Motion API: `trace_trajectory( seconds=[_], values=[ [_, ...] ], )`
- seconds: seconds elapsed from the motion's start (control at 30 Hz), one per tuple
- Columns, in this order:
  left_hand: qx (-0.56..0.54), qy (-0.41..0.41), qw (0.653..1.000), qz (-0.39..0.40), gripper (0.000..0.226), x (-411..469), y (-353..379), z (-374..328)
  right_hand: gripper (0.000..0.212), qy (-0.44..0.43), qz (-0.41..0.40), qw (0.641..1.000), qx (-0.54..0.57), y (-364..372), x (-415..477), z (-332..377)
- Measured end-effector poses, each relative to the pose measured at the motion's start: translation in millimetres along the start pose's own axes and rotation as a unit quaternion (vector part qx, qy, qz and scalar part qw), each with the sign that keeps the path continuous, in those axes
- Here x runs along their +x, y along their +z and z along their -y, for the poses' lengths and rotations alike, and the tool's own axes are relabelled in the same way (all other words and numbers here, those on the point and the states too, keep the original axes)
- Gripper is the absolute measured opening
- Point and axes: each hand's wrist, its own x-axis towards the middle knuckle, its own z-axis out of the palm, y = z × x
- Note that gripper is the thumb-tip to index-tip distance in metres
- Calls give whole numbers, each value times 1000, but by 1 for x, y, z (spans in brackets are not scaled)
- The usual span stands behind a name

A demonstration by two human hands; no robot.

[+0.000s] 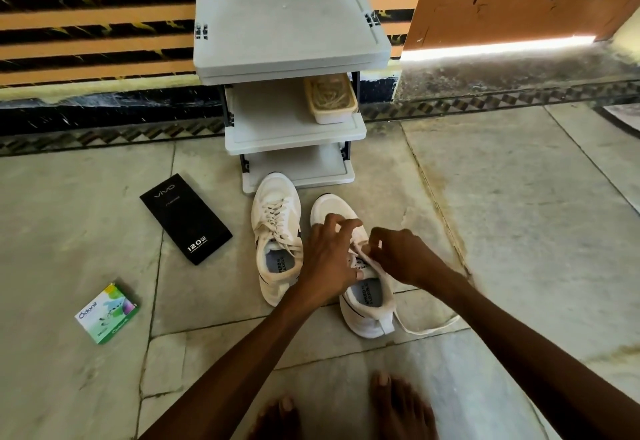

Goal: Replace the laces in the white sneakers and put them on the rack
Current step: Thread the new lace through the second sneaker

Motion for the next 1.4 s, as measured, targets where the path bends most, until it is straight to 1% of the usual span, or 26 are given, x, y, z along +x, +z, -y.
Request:
trace_trajectory(
  seconds=[0.07,0.17,0.23,0.27,0.3,0.37,0.4,0.47,0.53,0.57,0.6,0.67,0.73,0.77,0.8,0.83,0.87,0.9,0.93,1.0,1.07,1.1,1.17,1.23,1.33,1.4],
  values=[
    [27,-10,998,50,84,4,-5,3,19,-35,-18,999,8,-1,1,-4],
    [74,-16,989,128,83,12,-9,6,29,-104,-43,991,72,-15,3,-6],
    [98,-17,983,157,84,16,-10,7,35,-145,-96,978,115,-32,-1,4],
    [105,-18,980,165,85,18,-10,7,34,-160,-120,965,170,-44,-4,12],
    [109,-18,979,171,85,19,-11,7,30,-167,-137,941,260,-59,-9,20],
    [105,-20,979,171,86,19,-11,7,22,-183,-157,871,428,-92,-16,32],
    [99,-21,980,168,86,18,-11,8,22,-196,-154,849,465,-107,-19,33],
    [94,-21,982,161,86,17,-11,9,22,-213,-124,840,483,-119,-21,34],
    [84,-17,984,158,86,15,-11,10,21,-203,-74,833,509,-115,-21,30],
    [70,-17,985,159,85,15,-12,10,22,-190,-51,833,517,-111,-21,28],
    [51,-19,986,158,85,15,-12,10,24,-178,-26,842,508,-108,-21,25],
    [0,-33,989,146,84,14,-11,10,29,-143,44,898,414,-105,-25,19],
    [-47,-54,988,134,84,12,-9,10,29,-85,151,959,225,-101,-26,9],
    [-59,-65,987,133,83,12,-9,10,26,-57,192,973,113,-96,-25,5],
    [-68,-72,986,136,80,11,-9,9,22,-37,217,975,14,-91,-23,3],
    [-72,-75,985,141,76,10,-9,8,22,-25,231,971,-56,-86,-21,2],
    [-76,-75,984,144,74,10,-9,7,27,-11,233,968,-97,-81,-18,3],
    [-78,-74,984,145,72,10,-9,5,29,2,218,970,-105,-77,-15,4],
    [-78,-74,984,144,72,9,-8,4,27,10,190,977,-92,-72,-11,3],
    [-80,-78,984,139,73,9,-8,2,18,12,95,995,-40,-61,-2,3],
    [-90,-84,983,135,75,8,-8,2,22,0,22,1000,8,-48,7,4],
    [-97,-84,983,132,75,8,-8,2,23,-11,9,999,31,-42,12,4],
    [-107,-83,983,123,76,6,-8,2,24,-31,19,995,93,-34,17,8],
    [-115,-85,983,115,76,4,-8,2,22,-19,50,989,138,-31,21,10],
    [-125,-94,981,116,74,3,-7,3,14,-2,91,990,111,-30,24,13],
    [-128,-96,980,117,72,3,-6,3,7,-4,96,992,82,-29,25,14]
  ],
)
